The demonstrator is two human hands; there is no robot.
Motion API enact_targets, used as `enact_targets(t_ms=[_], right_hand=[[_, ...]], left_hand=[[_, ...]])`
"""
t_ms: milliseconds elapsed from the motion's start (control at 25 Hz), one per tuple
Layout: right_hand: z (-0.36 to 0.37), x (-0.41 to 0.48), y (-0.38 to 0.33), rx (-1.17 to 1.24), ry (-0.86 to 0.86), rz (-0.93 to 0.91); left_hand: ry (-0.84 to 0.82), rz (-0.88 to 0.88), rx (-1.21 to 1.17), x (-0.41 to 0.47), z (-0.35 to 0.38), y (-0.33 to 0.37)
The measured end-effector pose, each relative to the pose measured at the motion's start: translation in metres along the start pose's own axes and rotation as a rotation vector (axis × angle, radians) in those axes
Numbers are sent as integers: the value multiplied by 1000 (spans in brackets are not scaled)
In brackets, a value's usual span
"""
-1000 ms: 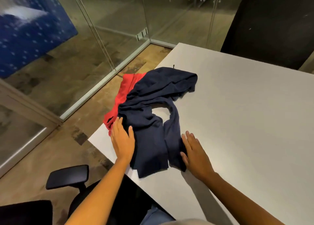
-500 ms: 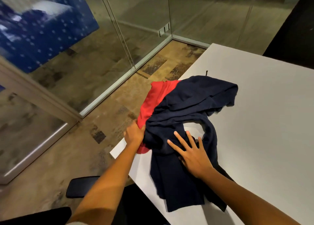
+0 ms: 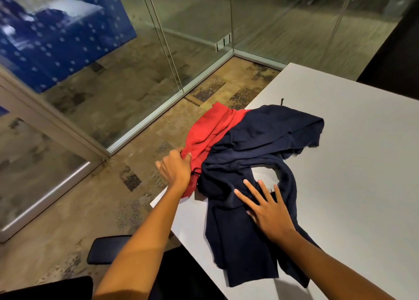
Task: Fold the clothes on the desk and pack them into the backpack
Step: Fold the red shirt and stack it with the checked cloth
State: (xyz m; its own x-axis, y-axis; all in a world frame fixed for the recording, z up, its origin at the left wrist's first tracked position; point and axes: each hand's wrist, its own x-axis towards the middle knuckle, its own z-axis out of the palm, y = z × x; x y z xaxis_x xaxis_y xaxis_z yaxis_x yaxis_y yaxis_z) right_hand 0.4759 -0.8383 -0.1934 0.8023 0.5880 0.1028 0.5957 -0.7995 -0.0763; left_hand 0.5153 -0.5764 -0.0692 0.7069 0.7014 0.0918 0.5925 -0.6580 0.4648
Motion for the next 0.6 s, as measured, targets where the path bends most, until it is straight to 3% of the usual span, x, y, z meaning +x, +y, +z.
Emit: enact_targets(t_ms=[160,360,480,600], right_hand=[[-11,2,0,3,-8,-29],[-101,29,-6,409,321,117],[-157,41,1,692,484,112],[-169,44,28,683,404,-81]], left_hand=[[198,173,-71,-4,-37,27],[314,564,-264,-39,-61,85],[271,870,-336,-81,-55,103],[132,984,-365,-106,-35,97]])
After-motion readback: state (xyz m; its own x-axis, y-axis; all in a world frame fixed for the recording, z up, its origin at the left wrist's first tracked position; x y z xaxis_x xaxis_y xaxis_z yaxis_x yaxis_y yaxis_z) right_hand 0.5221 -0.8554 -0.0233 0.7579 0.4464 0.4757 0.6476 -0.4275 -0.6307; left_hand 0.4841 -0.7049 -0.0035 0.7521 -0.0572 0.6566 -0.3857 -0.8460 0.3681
